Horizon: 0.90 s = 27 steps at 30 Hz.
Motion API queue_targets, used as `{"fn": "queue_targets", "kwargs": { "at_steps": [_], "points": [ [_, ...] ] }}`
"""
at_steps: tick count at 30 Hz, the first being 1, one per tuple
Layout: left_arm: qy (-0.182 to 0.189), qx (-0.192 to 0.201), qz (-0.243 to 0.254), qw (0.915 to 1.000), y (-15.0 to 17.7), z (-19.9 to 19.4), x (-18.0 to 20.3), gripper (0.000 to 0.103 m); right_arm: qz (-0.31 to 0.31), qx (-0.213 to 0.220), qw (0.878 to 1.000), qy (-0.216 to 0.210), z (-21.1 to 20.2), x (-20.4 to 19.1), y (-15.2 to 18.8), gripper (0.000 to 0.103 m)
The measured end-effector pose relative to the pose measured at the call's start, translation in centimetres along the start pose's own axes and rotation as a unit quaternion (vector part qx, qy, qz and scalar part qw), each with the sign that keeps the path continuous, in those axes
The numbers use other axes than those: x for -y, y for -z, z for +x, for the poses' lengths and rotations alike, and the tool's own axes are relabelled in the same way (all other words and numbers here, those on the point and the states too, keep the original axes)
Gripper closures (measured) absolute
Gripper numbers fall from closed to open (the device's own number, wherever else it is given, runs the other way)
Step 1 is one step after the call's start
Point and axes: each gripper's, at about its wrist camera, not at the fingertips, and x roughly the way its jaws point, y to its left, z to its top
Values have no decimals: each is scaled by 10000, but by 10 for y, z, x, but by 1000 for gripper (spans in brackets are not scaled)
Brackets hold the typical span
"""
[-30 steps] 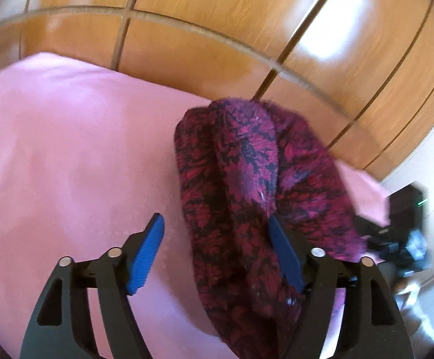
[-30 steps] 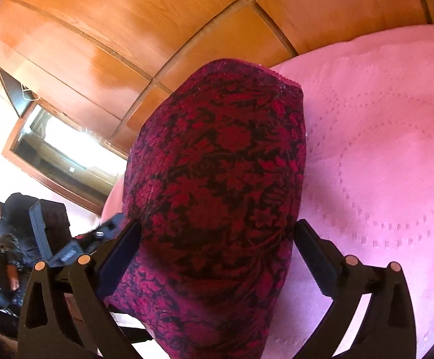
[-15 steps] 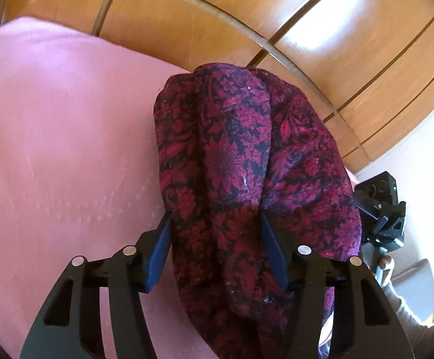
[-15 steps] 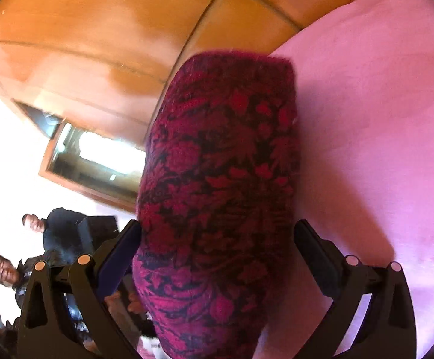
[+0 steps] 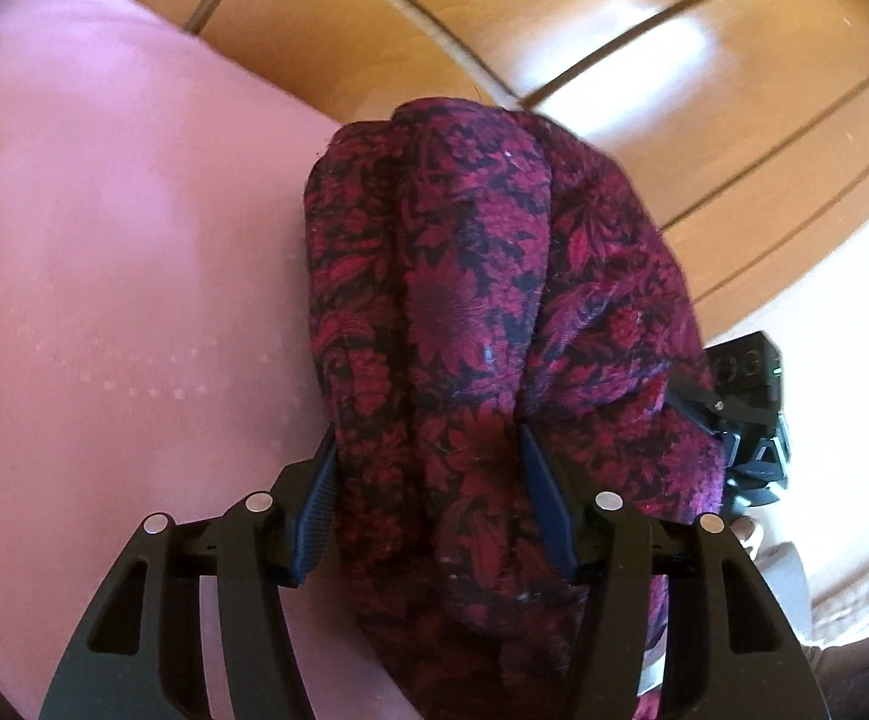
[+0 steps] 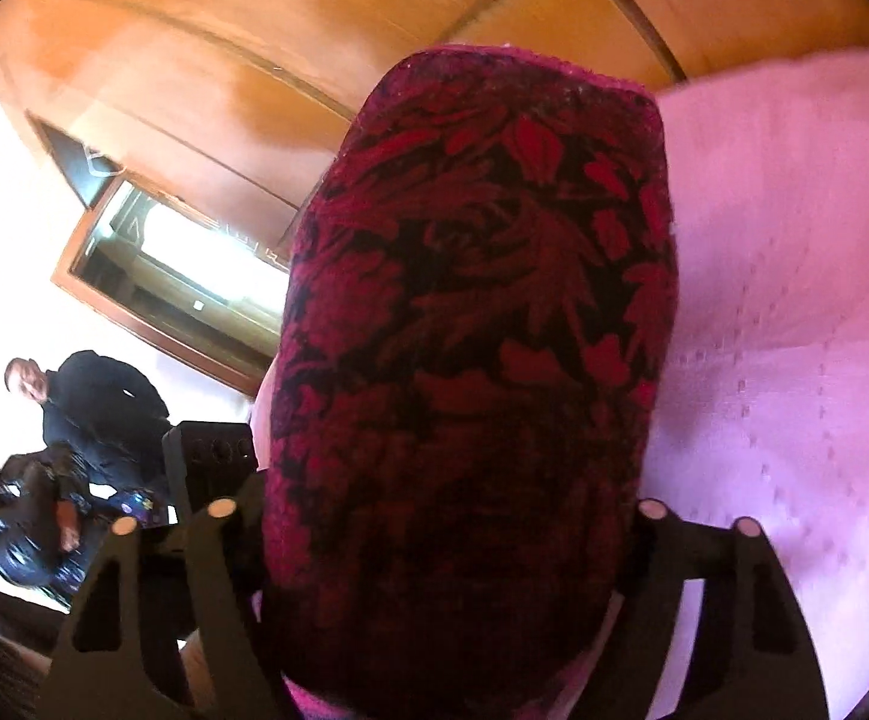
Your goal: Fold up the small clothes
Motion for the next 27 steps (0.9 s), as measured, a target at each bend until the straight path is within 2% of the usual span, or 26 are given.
{"fn": "queue_targets", "kwargs": {
  "at_steps": [3, 6, 10, 13, 17, 20, 23, 25, 26, 27],
  "points": [
    [231, -5, 248, 9994, 3, 3, 23, 50, -143, 282, 9995, 34, -26, -16, 12, 31],
    [502, -156, 478, 9975, 3, 22, 54, 50, -124, 656, 9977, 122, -73, -15, 25, 32],
    [794, -491, 939, 9912, -5, 75, 116, 50, 39, 1235, 9917, 364, -141, 4, 36, 32],
    [1010, -826, 1397, 9816, -12, 130, 178, 50, 210, 1823, 9810, 635, -207, 25, 43, 32],
    [1120, -1244, 1883, 9677, -15, 199, 249, 50, 465, 2371, 9654, 982, -279, 61, 54, 32],
    [1005, -1575, 2166, 9582, -5, 249, 293, 51, 796, 2645, 9519, 1329, -322, 97, 66, 32],
    [555, -2093, 2550, 9424, 24, 299, 324, 57, 1158, 2733, 9388, 1747, -346, 132, 86, 30],
    [149, -2378, 2815, 9295, 44, 326, 329, 58, 1381, 2568, 9333, 2097, -348, 155, 102, 21],
    [75, -2391, 2907, 9265, 53, 331, 330, 58, 1486, 2472, 9304, 2261, -346, 164, 109, 18],
    [111, -2354, 2896, 9277, 60, 331, 331, 58, 1629, 2441, 9278, 2305, -346, 173, 118, 11]
  ]
}}
